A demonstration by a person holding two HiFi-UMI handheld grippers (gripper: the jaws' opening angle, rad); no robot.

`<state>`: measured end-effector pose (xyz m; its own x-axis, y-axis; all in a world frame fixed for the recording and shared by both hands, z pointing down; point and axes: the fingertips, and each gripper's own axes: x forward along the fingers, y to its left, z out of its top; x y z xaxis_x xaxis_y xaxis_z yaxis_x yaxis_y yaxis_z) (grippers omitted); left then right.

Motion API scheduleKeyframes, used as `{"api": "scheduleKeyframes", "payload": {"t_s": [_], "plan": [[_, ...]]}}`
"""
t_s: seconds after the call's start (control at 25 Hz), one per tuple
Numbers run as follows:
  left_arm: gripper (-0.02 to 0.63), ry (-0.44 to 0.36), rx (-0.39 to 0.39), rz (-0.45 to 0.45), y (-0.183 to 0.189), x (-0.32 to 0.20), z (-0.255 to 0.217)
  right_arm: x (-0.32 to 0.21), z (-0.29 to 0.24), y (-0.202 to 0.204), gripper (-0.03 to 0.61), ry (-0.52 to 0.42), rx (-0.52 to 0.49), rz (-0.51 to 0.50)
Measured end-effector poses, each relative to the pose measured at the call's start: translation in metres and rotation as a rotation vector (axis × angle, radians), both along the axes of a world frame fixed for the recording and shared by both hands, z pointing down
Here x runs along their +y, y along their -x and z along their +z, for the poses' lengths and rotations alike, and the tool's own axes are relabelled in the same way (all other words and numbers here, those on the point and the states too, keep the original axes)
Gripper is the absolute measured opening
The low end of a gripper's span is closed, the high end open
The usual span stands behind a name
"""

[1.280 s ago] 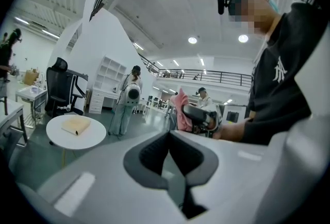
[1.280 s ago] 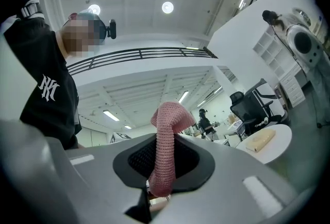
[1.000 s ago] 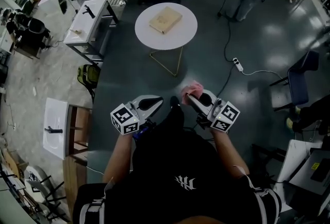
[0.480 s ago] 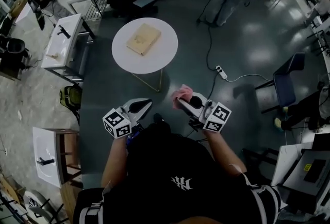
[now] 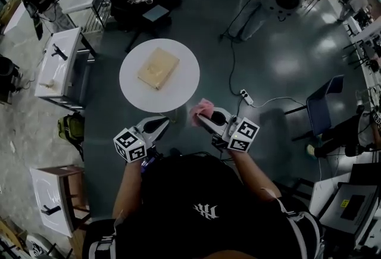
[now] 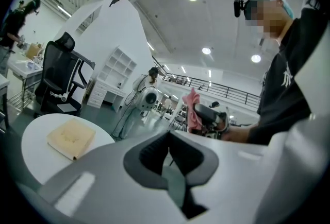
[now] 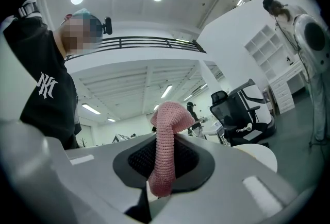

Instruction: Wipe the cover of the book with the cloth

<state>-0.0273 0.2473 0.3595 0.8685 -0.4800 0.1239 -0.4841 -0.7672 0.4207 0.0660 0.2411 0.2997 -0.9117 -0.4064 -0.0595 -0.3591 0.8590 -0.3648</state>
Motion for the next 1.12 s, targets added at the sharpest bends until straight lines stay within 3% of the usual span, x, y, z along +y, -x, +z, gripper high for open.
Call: {"api": "scheduleKeyframes", "payload": {"t_s": [0.2,0.56,1.12], "plan": [[0.003,0.025,0.003,-0.009,0.002,-0.04,0.01,-0.041,0.003,-0.004,0.04,0.015,0.007,0.016],[0.005,0.122,-0.031,-0.111,0.016,-0.103,0.048,-0.137,0.029,-0.008,0.04,0.051,0.012,-0.019],[0.013,0.339,-0.101,-0.538,0.07,-0.219,0.092,-0.326,0.07,0.035,0.04,0.109,0.026,-0.363]]}}
